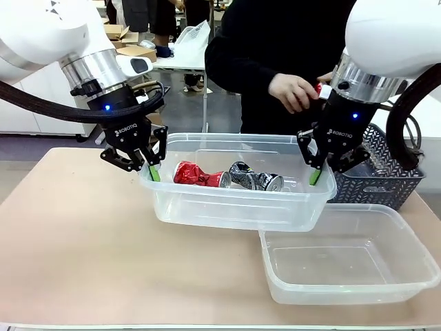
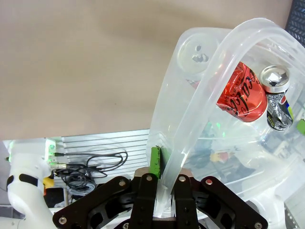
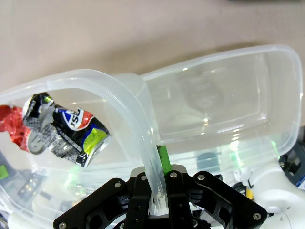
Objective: Sort the waste into each basket.
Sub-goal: Offer the picked Organizing box to the human.
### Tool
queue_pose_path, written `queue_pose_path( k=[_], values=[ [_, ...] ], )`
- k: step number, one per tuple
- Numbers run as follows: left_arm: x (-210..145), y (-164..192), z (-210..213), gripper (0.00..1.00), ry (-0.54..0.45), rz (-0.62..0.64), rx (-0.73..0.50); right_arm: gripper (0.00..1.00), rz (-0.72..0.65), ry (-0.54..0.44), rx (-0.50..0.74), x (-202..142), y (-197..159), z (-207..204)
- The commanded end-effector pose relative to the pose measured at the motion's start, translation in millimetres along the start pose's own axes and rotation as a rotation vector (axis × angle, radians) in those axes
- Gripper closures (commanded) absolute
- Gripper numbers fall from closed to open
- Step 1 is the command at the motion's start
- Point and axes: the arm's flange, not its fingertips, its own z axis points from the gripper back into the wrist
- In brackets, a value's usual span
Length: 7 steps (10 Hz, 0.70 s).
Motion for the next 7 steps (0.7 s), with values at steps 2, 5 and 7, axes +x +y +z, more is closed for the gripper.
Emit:
queue_pose_path(
  k=[2,5,7],
  values=[
    [1.3,2.3,4.4,0.95,-0.002,0.023,-0.028,0.96,-0.014,-0.003,0.002,0.9,-0.9,4.4],
    [1.3,2.3,4.4,0.95,-0.002,0.023,-0.028,0.96,-0.014,-0.003,0.002,0.9,-0.9,4.4],
    [1.3,2.3,4.4,0.95,-0.002,0.023,-0.028,0.96,-0.014,-0.003,0.002,0.9,-0.9,4.4]
  ],
)
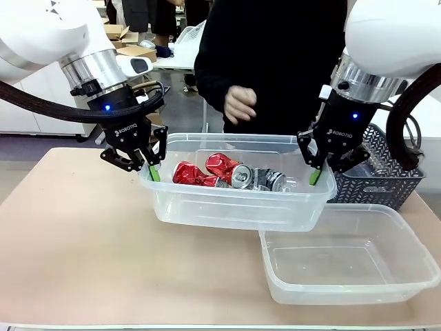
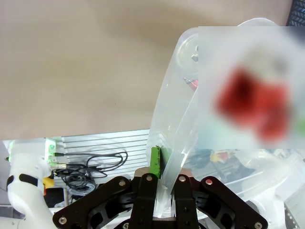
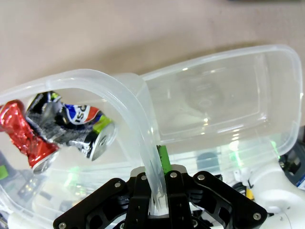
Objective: Sort the waste into each basket.
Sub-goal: Offer the picked Organizing box to the human.
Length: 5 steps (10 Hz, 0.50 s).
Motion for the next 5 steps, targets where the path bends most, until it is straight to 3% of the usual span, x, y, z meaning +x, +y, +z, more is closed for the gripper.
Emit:
queue_pose_path(
  k=[1,5],
  values=[
    [1.3,2.3,4.4,0.95,-0.003,0.023,-0.028,0.96,-0.014,-0.003,0.002,0.9,-0.9,4.4],
    [1.3,2.3,4.4,0.95,-0.003,0.023,-0.028,0.96,-0.014,-0.003,0.002,0.9,-0.9,4.4]
  ],
)
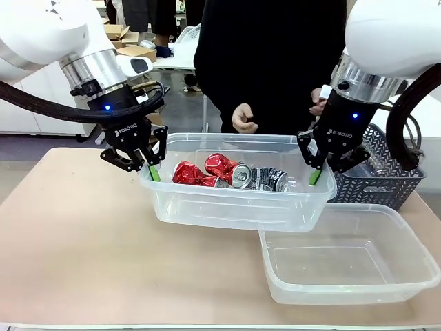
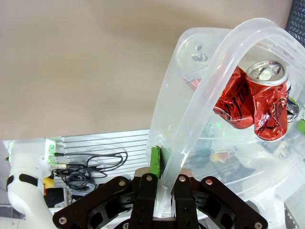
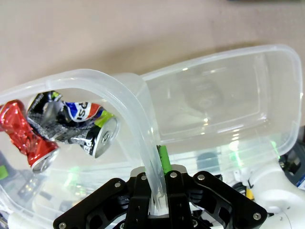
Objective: Sort the waste into each basket.
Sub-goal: Offer the picked Organizing box to the human.
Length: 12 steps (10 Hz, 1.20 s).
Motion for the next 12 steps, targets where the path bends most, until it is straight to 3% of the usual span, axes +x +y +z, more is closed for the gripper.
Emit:
queue_pose_path(
  k=[1,3,5,7,8,10,12],
  values=[
    [1,2,4,0.95,-0.003,0.023,-0.028,0.96,-0.015,-0.003,0.002,1,-1,4],
    [0,0,0,0.95,0.000,0.000,0.000,0.96,0.000,0.000,0.000,0,0,0],
    [32,-21,26,0.95,-0.059,0.015,0.038,0.96,0.074,0.083,-0.064,50,18,21],
    [69,-45,59,0.95,-0.117,0.015,0.021,0.96,0.128,0.100,-0.108,105,31,56],
    [81,-53,71,0.95,-0.092,-0.003,-0.017,0.96,0.169,0.128,-0.097,127,35,68],
    [115,-52,83,0.95,-0.140,0.072,-0.022,0.96,0.179,0.166,-0.074,169,36,73],
    [138,-51,80,0.95,-0.201,0.113,-0.060,0.96,0.150,0.142,-0.060,199,31,59]
  ],
)
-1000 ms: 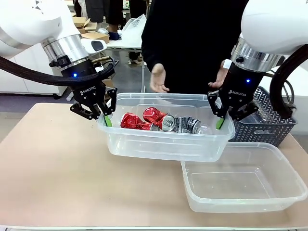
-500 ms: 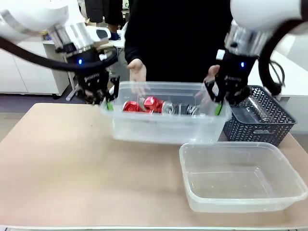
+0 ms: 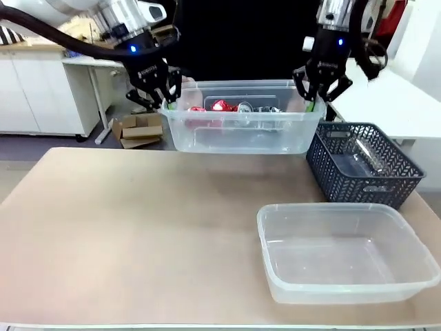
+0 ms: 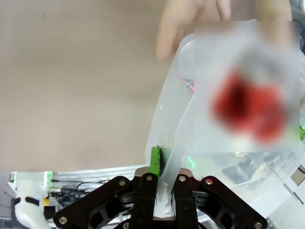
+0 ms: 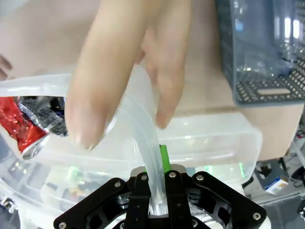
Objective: Sort the waste into each basket.
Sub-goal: Offer the picked Organizing box to the human.
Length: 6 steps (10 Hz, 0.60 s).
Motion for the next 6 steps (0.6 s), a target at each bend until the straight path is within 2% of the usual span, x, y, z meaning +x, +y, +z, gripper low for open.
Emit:
queue_pose_path(
  k=[1,2,3,4,6],
  values=[
    [12,-1,2,0.95,-0.132,0.078,-0.037,0.96,0.029,0.002,-0.007,14,-11,-12],
    [14,3,-4,0.95,-0.145,0.087,-0.047,0.96,0.015,-0.005,0.000,20,-16,-25],
    [14,10,-11,0.95,-0.108,0.115,-0.054,0.96,0.011,0.003,0.012,20,-16,-36],
    [10,0,-8,0.95,-0.039,0.018,-0.016,0.96,-0.005,0.002,0.010,20,-5,-13],
    [10,0,-8,0.95,-0.039,0.018,-0.016,0.96,-0.005,0.002,0.010,20,-5,-13]
  ],
)
